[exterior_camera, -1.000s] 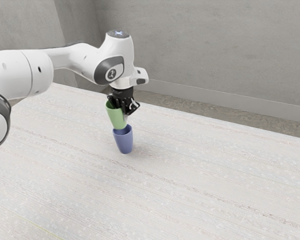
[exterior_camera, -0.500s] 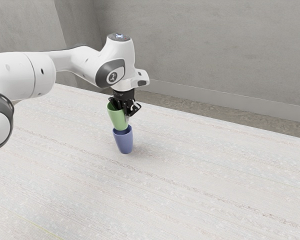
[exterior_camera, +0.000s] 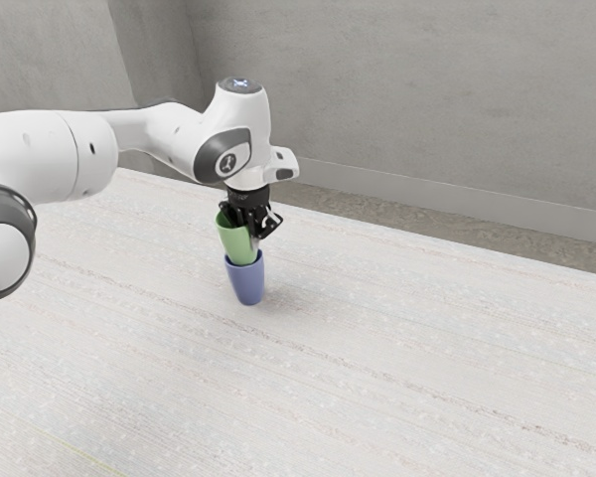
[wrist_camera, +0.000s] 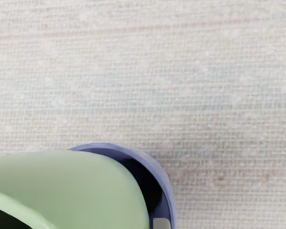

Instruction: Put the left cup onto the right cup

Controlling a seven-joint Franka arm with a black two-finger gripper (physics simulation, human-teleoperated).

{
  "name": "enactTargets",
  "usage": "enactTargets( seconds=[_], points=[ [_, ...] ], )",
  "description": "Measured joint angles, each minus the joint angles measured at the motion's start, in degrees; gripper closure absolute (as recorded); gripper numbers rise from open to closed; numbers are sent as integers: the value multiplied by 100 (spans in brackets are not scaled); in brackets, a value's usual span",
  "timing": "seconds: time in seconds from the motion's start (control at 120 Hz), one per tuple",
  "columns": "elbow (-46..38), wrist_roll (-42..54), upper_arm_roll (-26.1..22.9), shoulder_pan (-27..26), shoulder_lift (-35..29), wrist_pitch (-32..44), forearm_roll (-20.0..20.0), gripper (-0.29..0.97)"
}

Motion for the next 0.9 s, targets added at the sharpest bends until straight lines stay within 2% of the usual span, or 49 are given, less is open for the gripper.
enactTargets(
  seconds=[0.65,0.7,0.9],
  points=[
    [-2,-24,8,-3,69,22,-9,78],
    [-3,-19,10,-5,76,22,-21,74],
    [-3,9,11,-10,84,22,-49,33]
  ],
)
